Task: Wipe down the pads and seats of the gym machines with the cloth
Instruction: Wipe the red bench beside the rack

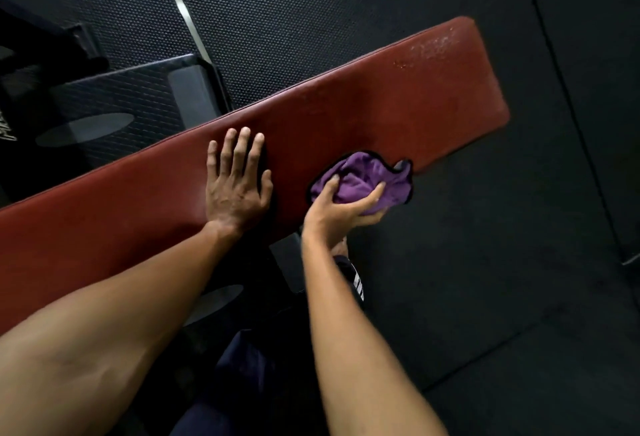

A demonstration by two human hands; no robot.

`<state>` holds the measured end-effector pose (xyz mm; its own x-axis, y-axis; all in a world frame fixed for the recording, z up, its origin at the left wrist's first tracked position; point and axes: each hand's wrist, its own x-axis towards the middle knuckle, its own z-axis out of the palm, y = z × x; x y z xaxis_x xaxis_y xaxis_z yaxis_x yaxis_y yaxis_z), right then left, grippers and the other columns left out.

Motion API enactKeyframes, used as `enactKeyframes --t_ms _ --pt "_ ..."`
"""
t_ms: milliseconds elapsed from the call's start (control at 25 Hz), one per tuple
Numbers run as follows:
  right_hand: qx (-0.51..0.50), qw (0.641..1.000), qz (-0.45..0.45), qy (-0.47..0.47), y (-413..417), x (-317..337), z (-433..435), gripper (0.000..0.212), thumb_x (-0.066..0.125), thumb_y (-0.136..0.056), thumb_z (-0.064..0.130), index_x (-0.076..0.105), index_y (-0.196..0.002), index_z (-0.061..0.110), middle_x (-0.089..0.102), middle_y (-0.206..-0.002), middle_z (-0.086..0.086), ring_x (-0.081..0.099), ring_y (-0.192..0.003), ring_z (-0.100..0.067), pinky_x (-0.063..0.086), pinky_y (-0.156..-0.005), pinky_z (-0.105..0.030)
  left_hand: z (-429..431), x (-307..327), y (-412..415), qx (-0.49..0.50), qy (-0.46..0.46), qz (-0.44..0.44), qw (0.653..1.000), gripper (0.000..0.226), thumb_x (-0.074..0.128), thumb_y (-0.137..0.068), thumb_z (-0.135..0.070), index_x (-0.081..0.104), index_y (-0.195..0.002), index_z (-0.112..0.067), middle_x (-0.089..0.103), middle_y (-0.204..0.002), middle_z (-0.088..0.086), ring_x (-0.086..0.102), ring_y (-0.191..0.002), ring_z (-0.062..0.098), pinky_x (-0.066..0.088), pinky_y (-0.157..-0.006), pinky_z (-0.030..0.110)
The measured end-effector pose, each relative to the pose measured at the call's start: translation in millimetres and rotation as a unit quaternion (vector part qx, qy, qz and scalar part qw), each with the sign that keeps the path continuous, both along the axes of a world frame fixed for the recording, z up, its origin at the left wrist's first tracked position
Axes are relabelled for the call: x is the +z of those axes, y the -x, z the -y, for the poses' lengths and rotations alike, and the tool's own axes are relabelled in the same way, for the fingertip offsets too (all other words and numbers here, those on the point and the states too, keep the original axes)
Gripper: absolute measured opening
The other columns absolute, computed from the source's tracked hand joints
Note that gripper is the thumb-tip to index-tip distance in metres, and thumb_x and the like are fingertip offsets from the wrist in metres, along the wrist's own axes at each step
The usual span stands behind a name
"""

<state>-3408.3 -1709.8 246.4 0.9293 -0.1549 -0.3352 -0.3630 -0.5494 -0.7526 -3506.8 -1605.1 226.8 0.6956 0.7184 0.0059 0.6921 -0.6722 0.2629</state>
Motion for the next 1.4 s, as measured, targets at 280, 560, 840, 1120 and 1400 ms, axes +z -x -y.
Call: enactKeyframes --t_ms 280,560,840,1120,1400 --pt "0.068 0.995 -0.049 0.054 16 7 -2 0.074 0.070 -0.091 0.040 0.028 -0.152 0.035 -0.002 -0.166 -0.019 0.025 -0.147 -0.045 0.040 -0.110 -0.054 0 2 -2 0.005 -0.015 -0.011 1.000 0.065 0.039 -0.096 -0.037 0.032 -0.156 -0.013 0.027 -0.163 0.013 0.019 -0.152 0.031 0.008 -0.124 0.053" --pt "0.374 0.904 0.063 0.195 2 31 -33 0.068 0.062 -0.085 0.045 0.045 -0.149 0.027 0.009 -0.169 -0.011 0.005 -0.151 -0.053 0.011 -0.120 -0.067 -1 -1 -2 0.004 -0.038 -0.007 0.999 0.063 0.039 -0.097 -0.037 0.035 -0.154 -0.011 0.030 -0.161 0.014 0.023 -0.151 0.033 0.013 -0.123 0.055" --pt "0.511 0.785 0.204 0.286 -36 36 30 0.086 0.062 -0.081 0.065 0.034 -0.157 0.036 0.005 -0.170 -0.011 0.001 -0.150 -0.056 0.011 -0.119 -0.070 -1 -2 -1 0.005 -0.036 0.005 0.999 0.065 0.043 -0.092 -0.037 0.040 -0.152 -0.011 0.033 -0.160 0.014 0.025 -0.150 0.032 0.015 -0.123 0.056" --pt "0.584 0.715 0.278 0.264 -90 10 -43 0.059 0.055 -0.087 0.060 0.057 -0.141 0.037 0.037 -0.161 -0.009 0.024 -0.147 -0.051 0.019 -0.119 -0.065 0 0 -2 0.006 -0.038 0.006 0.999 0.064 0.043 -0.094 -0.036 0.040 -0.152 -0.011 0.033 -0.160 0.014 0.025 -0.151 0.032 0.019 -0.121 0.057" --pt "0.529 0.780 0.246 0.229 -87 7 4 0.057 0.063 -0.081 0.045 0.061 -0.136 0.029 0.037 -0.156 -0.011 0.022 -0.146 -0.050 0.033 -0.114 -0.062 -4 8 -9 0.022 -0.024 0.042 0.999 0.055 0.048 -0.092 -0.032 0.052 -0.143 -0.010 0.047 -0.149 0.013 0.037 -0.143 0.032 0.023 -0.119 0.055"
